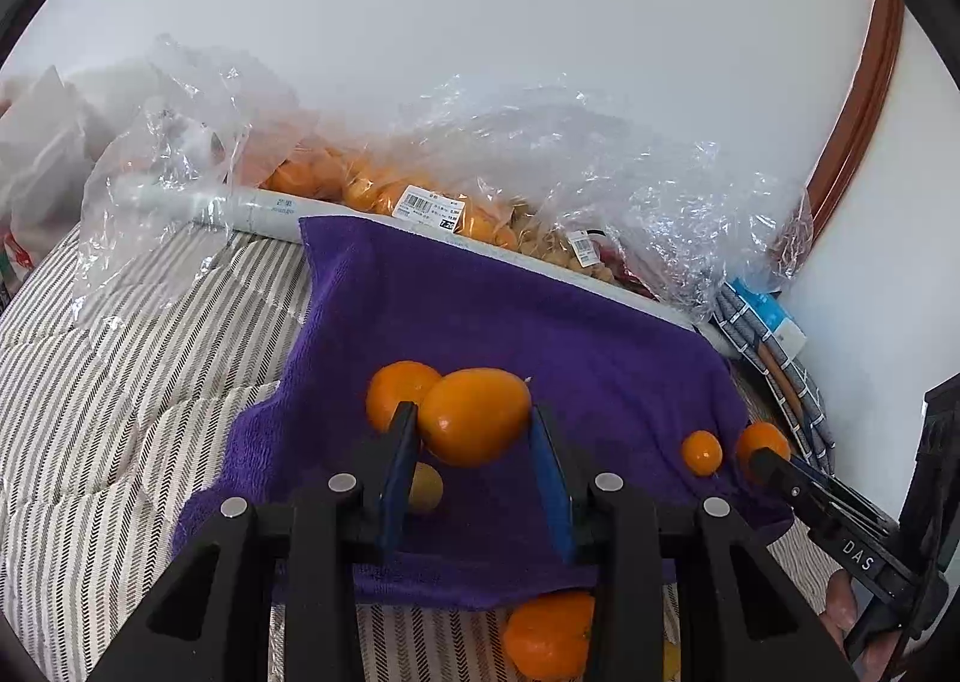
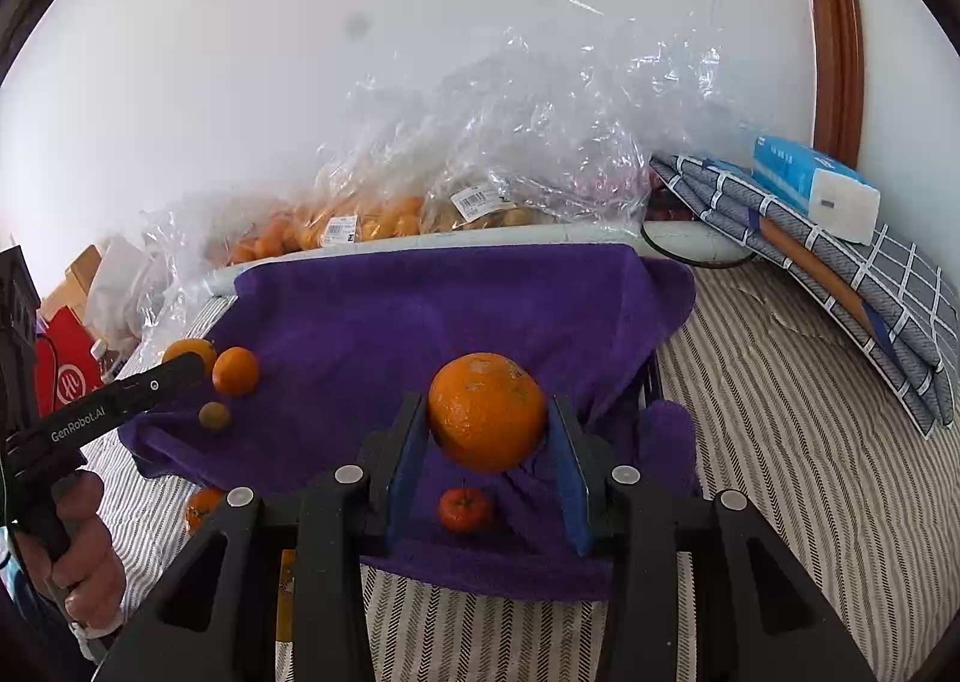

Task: Organize fruits
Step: 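Carry the large orange in the right tool while the left grasps an orange, then lower both held oranges onto the purple towel and open both tools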

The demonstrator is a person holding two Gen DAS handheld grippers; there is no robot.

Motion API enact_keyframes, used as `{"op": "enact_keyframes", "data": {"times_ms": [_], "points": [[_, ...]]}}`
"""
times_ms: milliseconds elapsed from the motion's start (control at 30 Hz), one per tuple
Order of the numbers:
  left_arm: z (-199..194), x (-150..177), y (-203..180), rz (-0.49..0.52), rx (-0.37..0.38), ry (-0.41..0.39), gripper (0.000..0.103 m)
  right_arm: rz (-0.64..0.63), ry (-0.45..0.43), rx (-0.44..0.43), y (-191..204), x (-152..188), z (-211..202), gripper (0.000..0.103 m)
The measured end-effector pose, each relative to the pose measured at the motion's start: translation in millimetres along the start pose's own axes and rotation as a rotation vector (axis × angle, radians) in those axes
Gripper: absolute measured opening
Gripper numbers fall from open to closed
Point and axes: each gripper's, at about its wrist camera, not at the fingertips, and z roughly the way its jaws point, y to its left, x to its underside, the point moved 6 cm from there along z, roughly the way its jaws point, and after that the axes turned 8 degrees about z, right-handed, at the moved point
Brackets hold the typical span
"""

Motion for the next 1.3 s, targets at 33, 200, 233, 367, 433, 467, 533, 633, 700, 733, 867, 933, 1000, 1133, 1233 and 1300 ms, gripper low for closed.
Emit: {"op": "enact_keyframes", "data": {"times_ms": [33, 200, 233, 367, 433, 467, 533, 633, 700, 733, 867, 933, 1000, 1133, 1233, 1300], "points": [[0.6, 0.7, -1.1, -0.001, 0.003, 0.003, 0.035, 0.004, 0.01, -0.006, -0.3, 1.1, 1.7, 0.04], [3.6, 4.2, -8.5, 0.023, 0.004, 0.018, 0.035, 0.007, 0.036, 0.014, -3.1, 4.8, 10.1, 0.04], [4.4, 5.0, -9.0, 0.025, 0.003, 0.023, 0.035, 0.007, 0.04, 0.019, -3.4, 5.4, 11.0, 0.04], [8.1, 8.8, -10.4, 0.034, -0.006, 0.042, 0.035, -0.004, 0.05, 0.029, -2.1, 8.1, 13.3, 0.04], [10.0, 10.3, -11.1, 0.039, -0.01, 0.051, 0.035, -0.014, 0.048, 0.035, -0.8, 8.8, 12.6, 0.04], [10.6, 10.7, -11.8, 0.041, -0.011, 0.054, 0.035, -0.015, 0.048, 0.036, -0.6, 9.2, 12.7, 0.04], [12.2, 12.0, -12.9, 0.046, -0.015, 0.062, 0.035, -0.015, 0.049, 0.035, -0.2, 9.5, 12.8, 0.04], [13.3, 12.7, -13.6, 0.054, -0.02, 0.065, 0.035, -0.024, 0.048, 0.043, 0.7, 10.2, 13.1, 0.04], [13.5, 12.7, -14.8, 0.062, -0.025, 0.065, 0.035, -0.024, 0.048, 0.044, 0.8, 10.4, 13.2, 0.04], [13.5, 12.9, -15.4, 0.063, -0.023, 0.066, 0.036, -0.023, 0.048, 0.042, 1.0, 10.5, 13.2, 0.041], [14.3, 13.6, -18.3, 0.074, -0.021, 0.068, 0.036, -0.027, 0.057, 0.045, 2.6, 12.4, 14.7, 0.041], [14.3, 13.9, -19.1, 0.08, -0.023, 0.068, 0.036, -0.03, 0.062, 0.045, 2.9, 13.0, 15.7, 0.041], [13.9, 13.9, -19.4, 0.077, -0.022, 0.068, 0.036, -0.034, 0.059, 0.047, 3.2, 13.0, 15.2, 0.041], [14.2, 13.4, -18.6, 0.065, -0.011, 0.071, 0.036, -0.032, 0.06, 0.049, 2.2, 12.7, 15.1, 0.041], [14.7, 14.0, -18.8, 0.068, -0.006, 0.074, 0.036, -0.032, 0.058, 0.05, 1.4, 12.7, 14.5, 0.041], [15.5, 14.4, -19.4, 0.072, -0.005, 0.077, 0.036, -0.032, 0.053, 0.053, 0.8, 12.2, 13.4, 0.042]]}}
